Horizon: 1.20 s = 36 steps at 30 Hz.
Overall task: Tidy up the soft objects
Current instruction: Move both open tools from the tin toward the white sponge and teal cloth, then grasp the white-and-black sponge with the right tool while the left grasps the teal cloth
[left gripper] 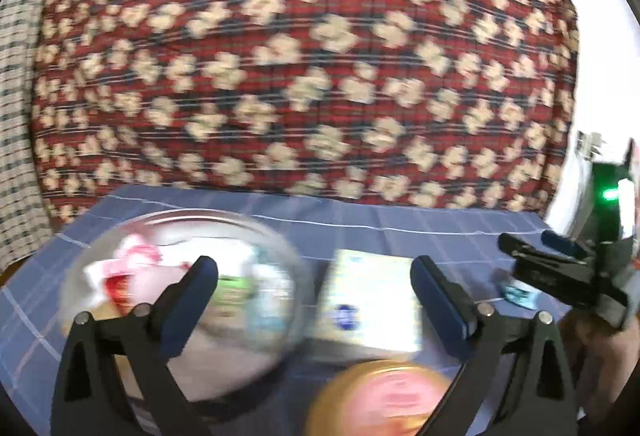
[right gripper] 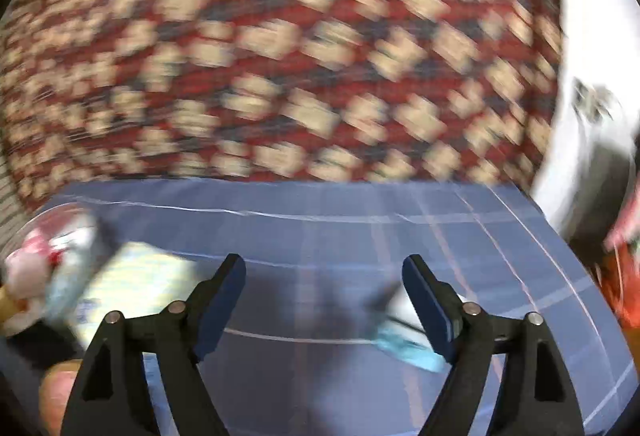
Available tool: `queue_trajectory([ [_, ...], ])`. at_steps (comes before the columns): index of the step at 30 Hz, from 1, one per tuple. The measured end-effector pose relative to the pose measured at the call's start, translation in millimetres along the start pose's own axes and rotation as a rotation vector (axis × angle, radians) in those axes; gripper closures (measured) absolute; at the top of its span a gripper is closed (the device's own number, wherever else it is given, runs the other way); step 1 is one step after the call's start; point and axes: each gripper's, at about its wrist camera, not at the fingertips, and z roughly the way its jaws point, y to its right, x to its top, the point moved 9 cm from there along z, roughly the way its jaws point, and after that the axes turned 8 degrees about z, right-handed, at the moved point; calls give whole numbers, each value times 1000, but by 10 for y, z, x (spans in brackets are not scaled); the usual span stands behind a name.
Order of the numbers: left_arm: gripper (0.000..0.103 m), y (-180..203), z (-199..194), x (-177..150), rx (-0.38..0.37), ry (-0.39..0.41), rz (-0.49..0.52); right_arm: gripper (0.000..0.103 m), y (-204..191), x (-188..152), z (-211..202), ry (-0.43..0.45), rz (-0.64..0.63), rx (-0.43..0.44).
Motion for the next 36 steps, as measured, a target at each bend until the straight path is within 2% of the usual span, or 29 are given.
queue_trajectory([
  [3,3,373,83,43,-46,-11,30,16,382,-45,229,-47,46,-80],
  [8,3,875,256,22,-89,-47,87,15,648,-178,474,-130,85,-117],
  [16,3,1189,430,-105,-116,-85,122,17,623,-357,659,-191,108,-35],
  [17,3,1209,443,-113,-115,-89,127,32,633,-360,661,-192,115,-31],
  [18,3,1223,457,-120,-117,-91,130,41,644,-357,657,-188,116,-32],
  [20,2,1257,487,-136,-117,-101,134,43,635,-375,665,-197,114,-17],
  [26,1,1378,484,-134,-144,-108,132,46,693,-316,583,-139,166,24],
  [28,1,1447,497,-143,-152,-115,140,46,763,-285,538,-106,185,13],
  [30,1,1544,540,-172,-158,-134,155,46,903,-240,470,-60,215,-18],
  [33,1,1706,618,-228,-174,-159,171,46,1154,-183,374,-8,227,-112],
  [36,1,1885,757,-301,-190,-203,175,46,1364,-168,333,1,246,-177],
])
